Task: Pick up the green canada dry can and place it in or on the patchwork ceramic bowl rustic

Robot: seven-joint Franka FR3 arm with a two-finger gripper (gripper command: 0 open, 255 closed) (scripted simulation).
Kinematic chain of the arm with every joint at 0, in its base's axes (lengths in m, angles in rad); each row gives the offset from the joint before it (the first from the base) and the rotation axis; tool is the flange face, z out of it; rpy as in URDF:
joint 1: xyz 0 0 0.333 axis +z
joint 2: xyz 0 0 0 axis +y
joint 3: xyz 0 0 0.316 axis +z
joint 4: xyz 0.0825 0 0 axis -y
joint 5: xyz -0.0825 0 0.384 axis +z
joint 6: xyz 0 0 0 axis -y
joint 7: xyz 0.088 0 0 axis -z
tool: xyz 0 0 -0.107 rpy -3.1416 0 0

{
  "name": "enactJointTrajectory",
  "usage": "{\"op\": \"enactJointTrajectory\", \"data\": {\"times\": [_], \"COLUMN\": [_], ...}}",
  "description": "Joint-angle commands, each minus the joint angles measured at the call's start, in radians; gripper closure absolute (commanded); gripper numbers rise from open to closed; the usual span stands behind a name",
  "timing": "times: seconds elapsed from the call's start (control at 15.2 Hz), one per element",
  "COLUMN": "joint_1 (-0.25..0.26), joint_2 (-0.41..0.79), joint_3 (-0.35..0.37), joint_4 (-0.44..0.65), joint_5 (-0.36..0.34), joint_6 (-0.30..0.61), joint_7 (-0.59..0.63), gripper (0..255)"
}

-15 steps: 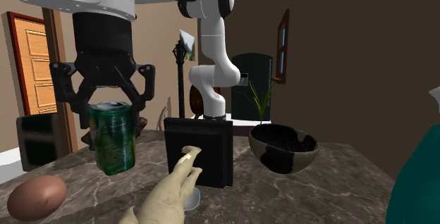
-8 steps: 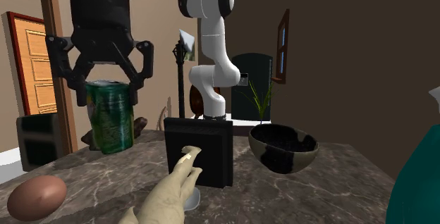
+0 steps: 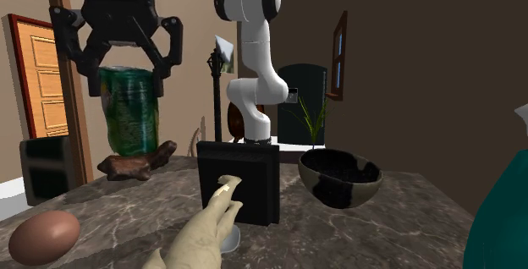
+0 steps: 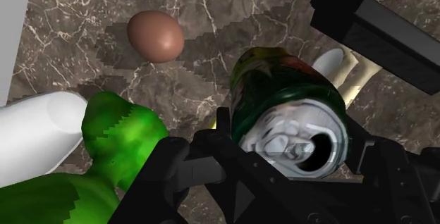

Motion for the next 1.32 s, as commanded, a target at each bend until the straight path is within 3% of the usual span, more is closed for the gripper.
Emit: {"op": "enactJointTrajectory", "data": {"times": [0.0, 0.59, 1.25], "joint_1": [0.013, 0.116, 0.218], "joint_2": [-0.027, -0.236, -0.386], "joint_3": [0.007, 0.089, 0.214], "joint_4": [-0.024, -0.264, -0.408], "joint_5": [-0.006, -0.036, -0.023], "joint_6": [-0.004, 0.026, 0.015], "joint_7": [0.020, 0.211, 0.434], "gripper": [255, 255, 255]}}
